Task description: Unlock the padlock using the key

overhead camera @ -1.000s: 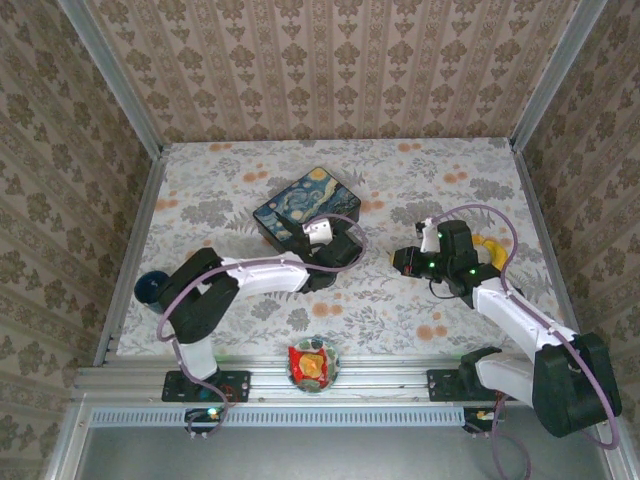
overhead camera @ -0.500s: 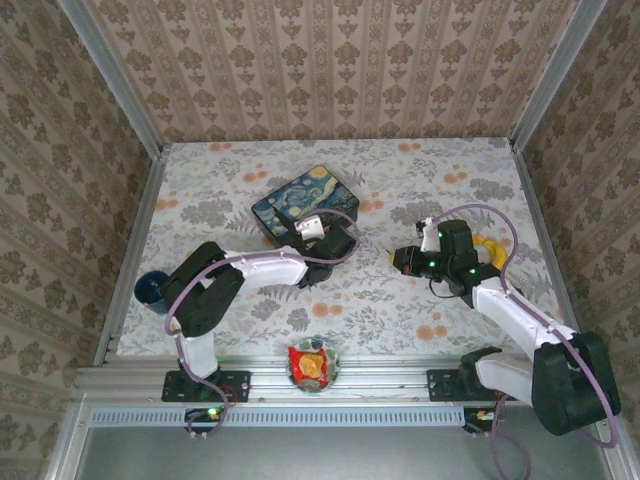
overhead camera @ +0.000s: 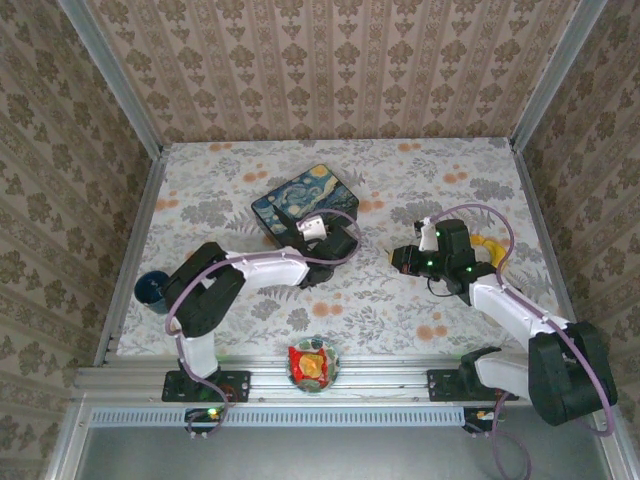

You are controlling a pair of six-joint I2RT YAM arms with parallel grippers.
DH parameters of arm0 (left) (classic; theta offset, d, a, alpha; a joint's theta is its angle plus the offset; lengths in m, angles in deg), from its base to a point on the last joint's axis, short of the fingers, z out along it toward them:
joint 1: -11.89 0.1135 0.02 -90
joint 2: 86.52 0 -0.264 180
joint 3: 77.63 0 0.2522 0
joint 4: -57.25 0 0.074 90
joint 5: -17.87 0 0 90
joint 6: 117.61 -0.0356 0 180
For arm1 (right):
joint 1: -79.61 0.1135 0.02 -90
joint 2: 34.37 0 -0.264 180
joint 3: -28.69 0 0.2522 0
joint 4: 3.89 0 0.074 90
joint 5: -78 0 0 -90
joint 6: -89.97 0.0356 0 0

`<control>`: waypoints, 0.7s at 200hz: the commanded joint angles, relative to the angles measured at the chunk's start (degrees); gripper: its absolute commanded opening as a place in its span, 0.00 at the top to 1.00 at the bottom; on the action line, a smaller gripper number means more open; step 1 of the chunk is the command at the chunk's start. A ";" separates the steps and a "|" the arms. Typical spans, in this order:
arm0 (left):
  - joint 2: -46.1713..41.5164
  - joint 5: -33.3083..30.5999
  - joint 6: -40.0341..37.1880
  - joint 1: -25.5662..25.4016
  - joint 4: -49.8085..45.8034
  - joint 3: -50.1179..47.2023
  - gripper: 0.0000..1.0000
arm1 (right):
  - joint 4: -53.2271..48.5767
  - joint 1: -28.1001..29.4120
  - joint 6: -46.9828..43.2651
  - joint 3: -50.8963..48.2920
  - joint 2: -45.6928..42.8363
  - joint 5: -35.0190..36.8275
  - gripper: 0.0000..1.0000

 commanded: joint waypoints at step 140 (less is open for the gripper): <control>19.24 -6.54 18.87 -0.03 -29.52 28.76 0.27 | 1.66 -5.22 -0.42 -2.21 -2.05 -1.84 1.00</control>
